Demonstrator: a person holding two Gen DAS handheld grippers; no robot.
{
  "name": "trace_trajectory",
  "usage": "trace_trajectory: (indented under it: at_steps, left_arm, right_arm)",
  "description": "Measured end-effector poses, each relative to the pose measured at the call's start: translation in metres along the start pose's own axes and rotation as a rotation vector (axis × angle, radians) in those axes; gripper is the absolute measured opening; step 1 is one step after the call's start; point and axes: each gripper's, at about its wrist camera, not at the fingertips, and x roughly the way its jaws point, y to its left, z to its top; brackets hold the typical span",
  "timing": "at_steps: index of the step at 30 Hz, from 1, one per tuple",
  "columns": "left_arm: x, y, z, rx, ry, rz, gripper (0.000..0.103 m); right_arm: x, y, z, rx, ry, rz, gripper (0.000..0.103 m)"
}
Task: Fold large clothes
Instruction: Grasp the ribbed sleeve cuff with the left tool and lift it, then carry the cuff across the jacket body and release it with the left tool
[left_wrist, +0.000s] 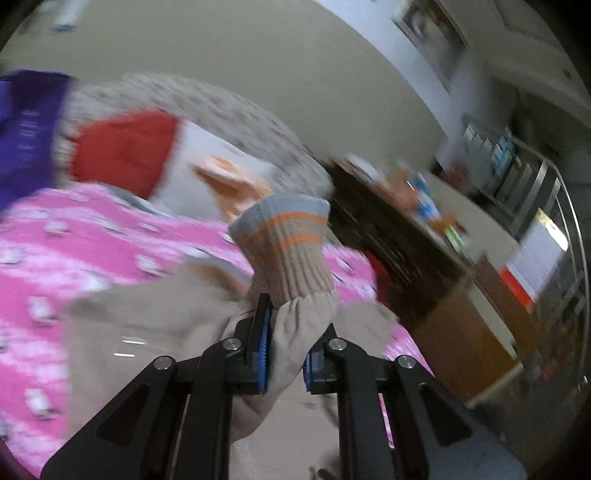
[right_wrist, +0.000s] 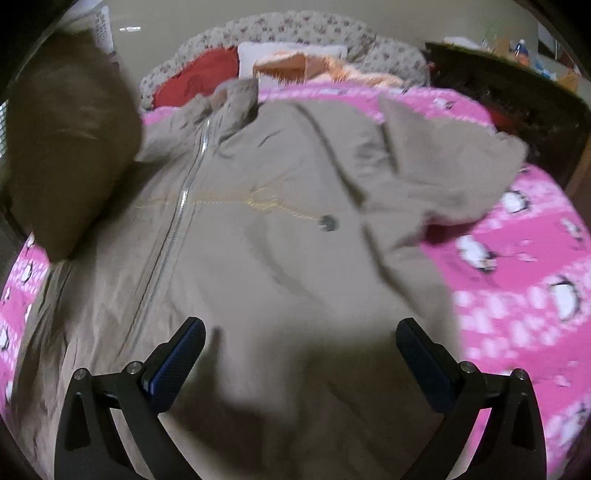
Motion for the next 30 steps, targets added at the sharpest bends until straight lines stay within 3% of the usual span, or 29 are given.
trace_trajectory:
  at_steps: [3,6,10,15,24,27,30]
  left_arm:
    - [0.050,-0.023,-0.014,-0.005,0.084,-0.021,0.011]
    - [0.094,-0.040,-0.039,0.002,0.158,-0.008,0.011]
    - [0.116,-0.063,-0.073,0.046,0.207,0.024,0.011]
    - [0.131,-0.070,-0.104,0.090,0.293,0.053,0.014]
    - [0.104,-0.056,-0.106,0.007,0.301,-0.040,0.038]
    - [0.105,-0.050,-0.103,-0.026,0.289,-0.014,0.060]
    - [0.112,-0.047,-0.101,-0.051,0.225,0.035,0.062]
  right_arm:
    - [-0.014,-0.021,-0.011,-0.023,-0.024,-0.080,0.102]
    - [-0.013,-0.047,-0.020,0.040,-0.016,-0.112,0.102]
    - [-0.008,-0.070,-0.026,0.176,0.007,-0.085,0.102]
    - [-0.021,-0.067,-0.028,0.176,-0.047,-0.075,0.102]
    - [-0.024,-0.077,-0.037,0.221,-0.034,-0.075,0.102]
    - [-0.029,-0.075,-0.040,0.218,-0.034,-0.083,0.102]
    - [-0.035,-0.073,-0.042,0.208,-0.034,-0.090,0.102]
